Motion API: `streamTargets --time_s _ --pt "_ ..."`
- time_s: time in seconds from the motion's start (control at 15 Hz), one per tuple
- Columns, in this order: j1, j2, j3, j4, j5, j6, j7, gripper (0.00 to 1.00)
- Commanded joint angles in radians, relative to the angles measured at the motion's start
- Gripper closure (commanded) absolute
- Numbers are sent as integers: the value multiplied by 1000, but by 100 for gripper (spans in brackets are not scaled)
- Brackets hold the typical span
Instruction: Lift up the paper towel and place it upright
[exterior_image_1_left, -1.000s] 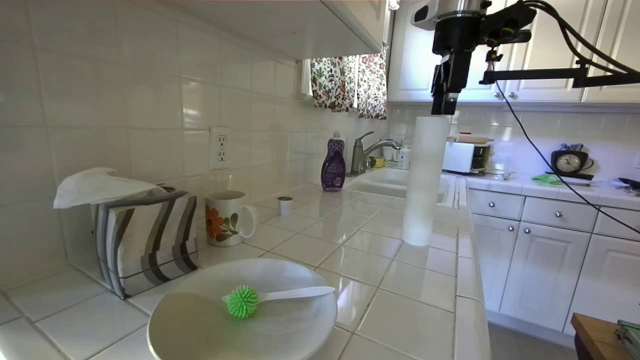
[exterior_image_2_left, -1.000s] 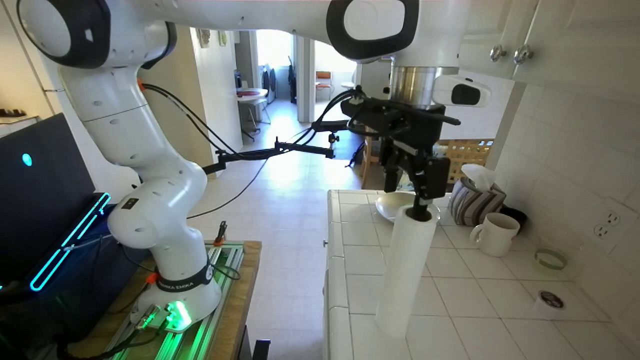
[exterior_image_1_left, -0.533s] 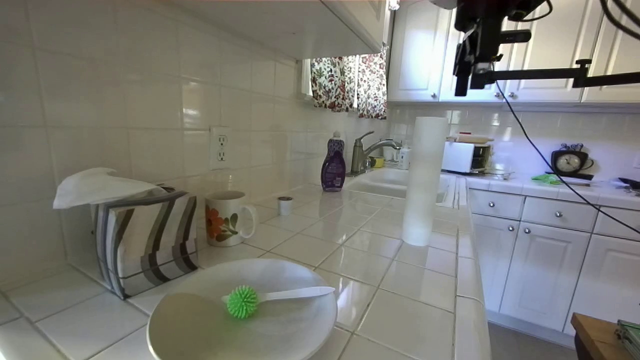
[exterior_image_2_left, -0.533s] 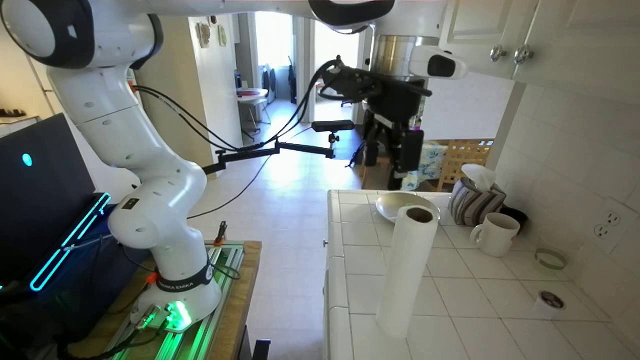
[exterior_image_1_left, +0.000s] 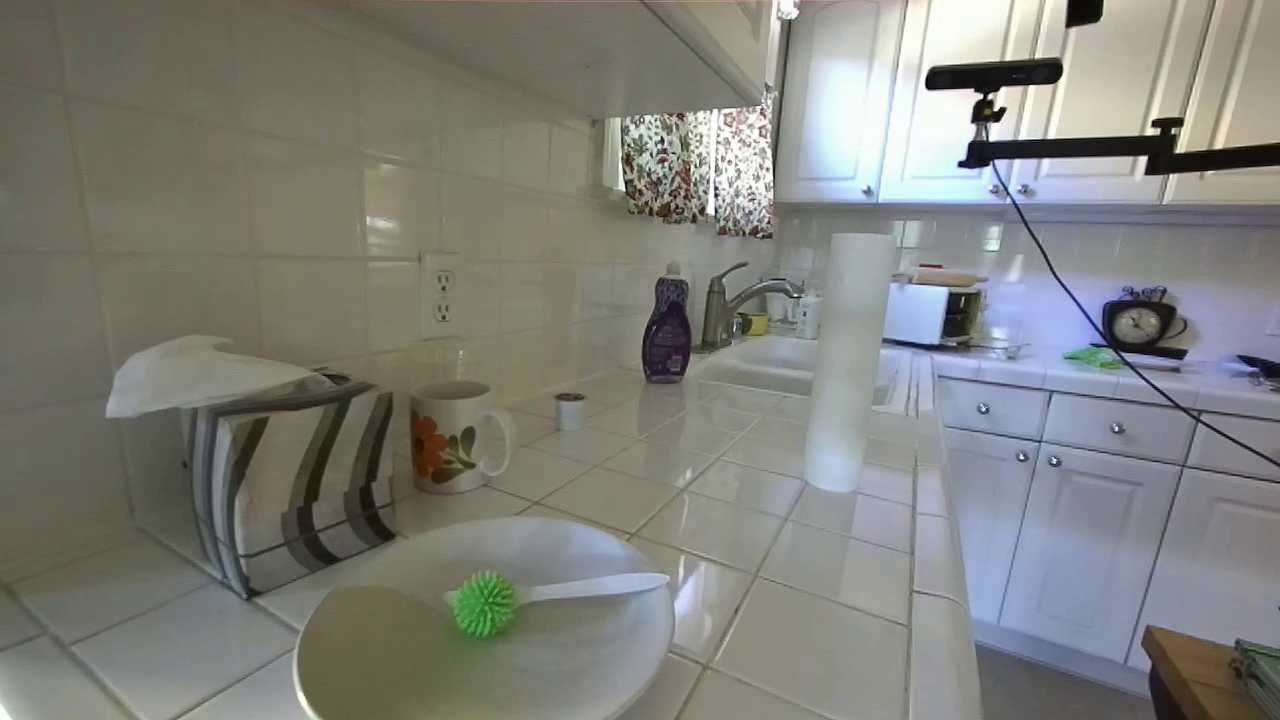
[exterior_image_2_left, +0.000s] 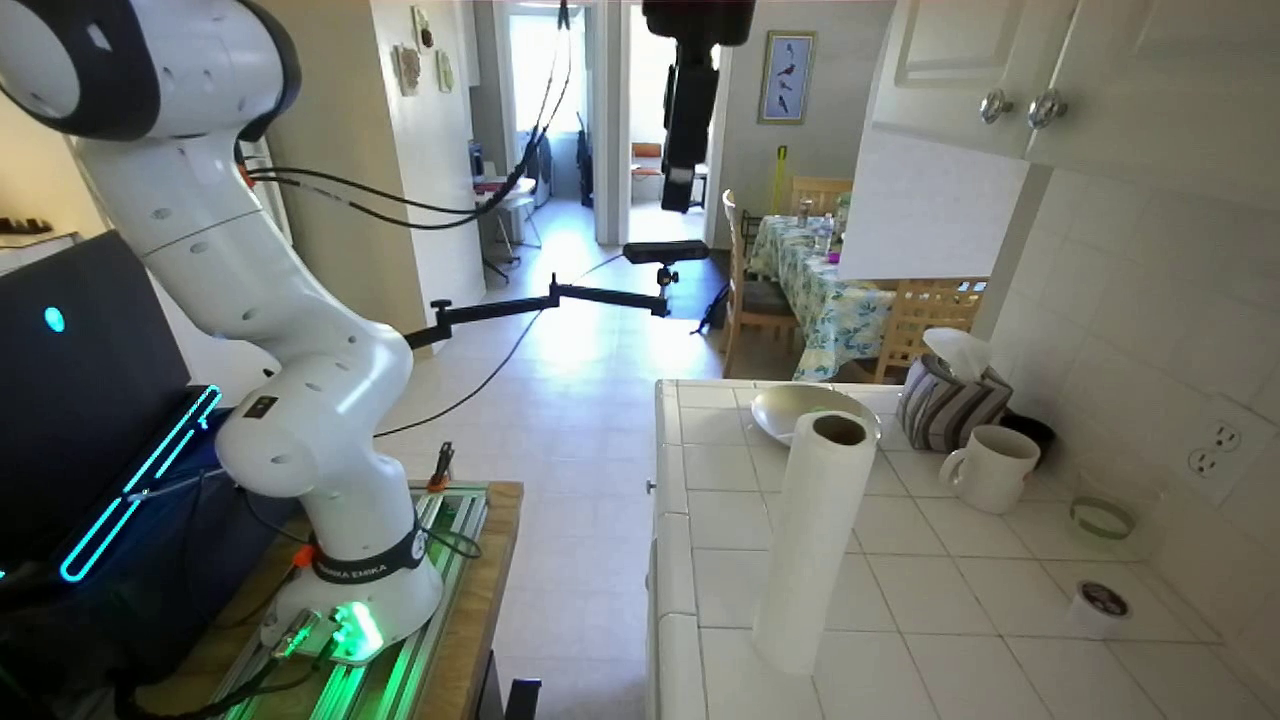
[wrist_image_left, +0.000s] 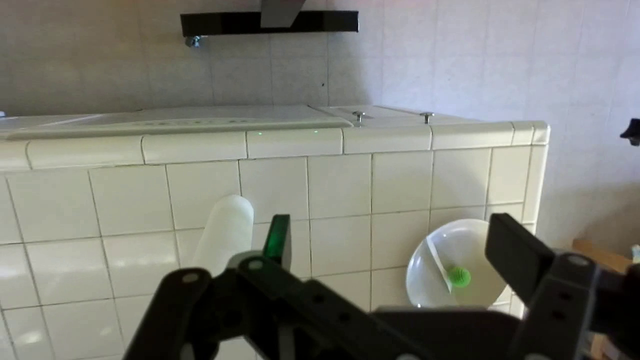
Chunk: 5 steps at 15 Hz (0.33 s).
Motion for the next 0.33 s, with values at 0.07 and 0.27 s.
streamTargets --time_s 0.07,0.27 --pt "-10 -8 3 20 4 -6 19 0" --pt "-12 -2 3 19 4 -6 22 0"
